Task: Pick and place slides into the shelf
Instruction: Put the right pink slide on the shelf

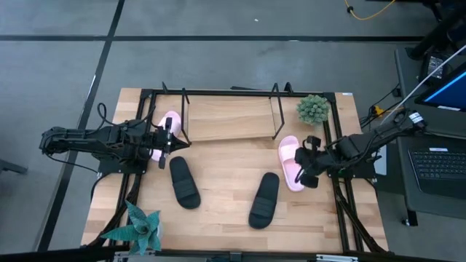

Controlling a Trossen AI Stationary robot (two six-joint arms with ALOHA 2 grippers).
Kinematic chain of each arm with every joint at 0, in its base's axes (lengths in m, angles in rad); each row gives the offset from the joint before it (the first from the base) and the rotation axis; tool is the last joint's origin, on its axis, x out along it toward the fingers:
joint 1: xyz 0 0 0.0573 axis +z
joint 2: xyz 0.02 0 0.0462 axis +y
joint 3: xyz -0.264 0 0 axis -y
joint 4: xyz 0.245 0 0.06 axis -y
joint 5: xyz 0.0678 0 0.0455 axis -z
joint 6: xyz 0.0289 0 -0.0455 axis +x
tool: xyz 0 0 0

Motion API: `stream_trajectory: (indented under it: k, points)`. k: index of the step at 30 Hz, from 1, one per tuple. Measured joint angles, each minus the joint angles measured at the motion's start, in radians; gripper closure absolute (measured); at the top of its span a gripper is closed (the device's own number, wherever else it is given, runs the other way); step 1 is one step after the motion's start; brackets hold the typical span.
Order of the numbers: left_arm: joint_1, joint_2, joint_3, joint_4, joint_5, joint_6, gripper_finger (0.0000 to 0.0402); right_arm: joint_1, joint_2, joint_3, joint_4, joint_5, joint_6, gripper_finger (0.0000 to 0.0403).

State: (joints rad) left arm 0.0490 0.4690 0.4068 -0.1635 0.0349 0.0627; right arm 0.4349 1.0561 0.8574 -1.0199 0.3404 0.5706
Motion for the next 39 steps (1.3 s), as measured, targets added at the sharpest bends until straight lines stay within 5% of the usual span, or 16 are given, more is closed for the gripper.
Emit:
stream_trajectory:
  k: [10,27,39]
  points:
    - [0.0,0.0,0.0,0.0,0.0,-0.001,0.0402,0.024,0.061,-0.001,-0.017,0.051,0.023,0.0397]
    - [0.0,0.0,-0.001,0.0,0.0,-0.001,0.0402,-0.023,0.14,-0.001,-0.017,0.114,-0.033,0.0285]
    - [0.0,0.002,-0.008,0.002,0.0,-0.008,0.0402,-0.024,0.209,-0.001,-0.021,0.114,-0.11,0.0247]
